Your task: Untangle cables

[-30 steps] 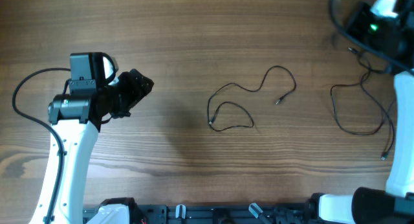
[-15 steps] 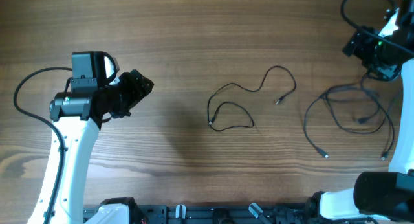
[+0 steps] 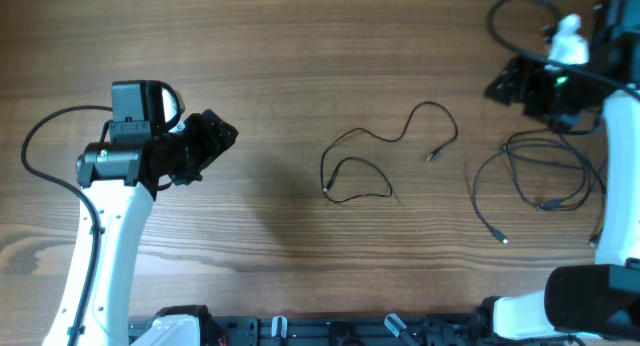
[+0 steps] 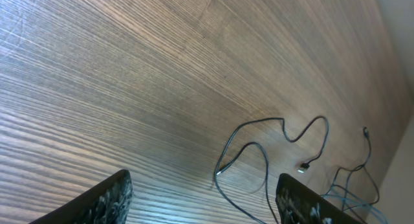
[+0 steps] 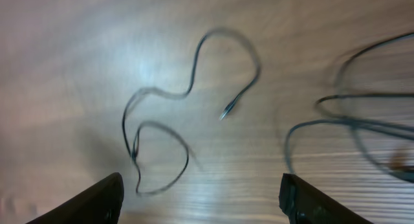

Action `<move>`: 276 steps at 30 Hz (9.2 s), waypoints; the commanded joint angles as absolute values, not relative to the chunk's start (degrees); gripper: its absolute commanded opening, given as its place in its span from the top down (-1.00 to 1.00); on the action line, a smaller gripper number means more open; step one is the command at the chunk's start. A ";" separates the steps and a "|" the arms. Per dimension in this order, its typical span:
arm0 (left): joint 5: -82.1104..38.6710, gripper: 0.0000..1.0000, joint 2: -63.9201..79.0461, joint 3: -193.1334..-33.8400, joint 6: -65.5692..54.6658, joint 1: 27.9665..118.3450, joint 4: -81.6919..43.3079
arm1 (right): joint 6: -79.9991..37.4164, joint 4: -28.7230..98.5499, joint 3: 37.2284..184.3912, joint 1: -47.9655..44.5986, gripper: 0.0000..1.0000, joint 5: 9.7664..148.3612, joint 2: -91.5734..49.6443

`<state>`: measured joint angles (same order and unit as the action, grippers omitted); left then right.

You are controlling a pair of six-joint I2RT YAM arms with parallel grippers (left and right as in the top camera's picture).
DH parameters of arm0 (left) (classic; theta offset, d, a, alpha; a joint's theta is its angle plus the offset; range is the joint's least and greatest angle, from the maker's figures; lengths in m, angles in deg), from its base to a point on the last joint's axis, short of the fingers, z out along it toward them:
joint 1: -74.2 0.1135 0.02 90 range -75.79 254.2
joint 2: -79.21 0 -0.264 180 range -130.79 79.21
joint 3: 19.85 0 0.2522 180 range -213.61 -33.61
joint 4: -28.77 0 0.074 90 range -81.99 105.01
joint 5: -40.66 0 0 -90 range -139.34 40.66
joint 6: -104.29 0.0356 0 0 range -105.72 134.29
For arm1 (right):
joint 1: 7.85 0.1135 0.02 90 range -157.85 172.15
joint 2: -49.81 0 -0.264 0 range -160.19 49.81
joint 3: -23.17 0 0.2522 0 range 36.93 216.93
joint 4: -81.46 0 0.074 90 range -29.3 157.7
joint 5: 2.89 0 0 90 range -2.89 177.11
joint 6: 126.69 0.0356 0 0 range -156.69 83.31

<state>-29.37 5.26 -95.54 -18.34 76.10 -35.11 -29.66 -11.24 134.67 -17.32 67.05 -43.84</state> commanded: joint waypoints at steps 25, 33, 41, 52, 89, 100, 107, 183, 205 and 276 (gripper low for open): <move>-29.94 -0.50 4.93 -95.43 -14.58 76.29 -37.17 | 17.81 28.17 89.47 16.88 -0.80 63.86 -44.52; -29.94 -0.49 4.93 -95.43 -14.42 76.29 -37.41 | 24.87 36.28 88.66 18.81 0.01 63.88 -44.49; -29.92 -0.50 4.93 -95.43 -14.42 76.29 -37.96 | 9.44 46.33 92.83 16.43 0.91 62.27 -42.31; -29.92 -0.50 4.93 -95.43 -14.42 76.29 -38.26 | -10.12 28.11 121.20 0.49 0.91 73.57 -37.65; -29.94 -0.50 4.93 -95.43 -14.40 76.29 -38.42 | -20.40 2.42 117.79 -37.39 0.35 72.26 -37.28; -29.92 -0.50 4.93 -95.43 -14.42 76.29 -38.46 | -10.10 20.15 103.91 -38.20 0.49 82.48 -45.80; -29.92 -0.50 4.93 -95.43 -14.42 76.29 -38.48 | -2.84 20.08 103.91 -40.42 0.39 92.80 -50.09; -57.13 -1.00 34.96 -82.38 -12.96 63.33 -33.72 | -23.04 20.35 90.73 -1.54 -0.99 86.72 2.46; -60.32 -1.00 46.11 -77.05 -13.59 63.33 -37.13 | -21.51 17.07 87.15 -1.54 -0.99 88.82 11.09; -60.32 -1.00 46.11 -77.05 -13.59 63.33 -37.13 | -35.10 67.84 37.23 -5.96 -0.99 82.57 49.60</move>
<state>-59.40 45.69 -77.36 -13.05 63.64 -37.26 -34.67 67.67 37.27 -5.72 82.88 48.99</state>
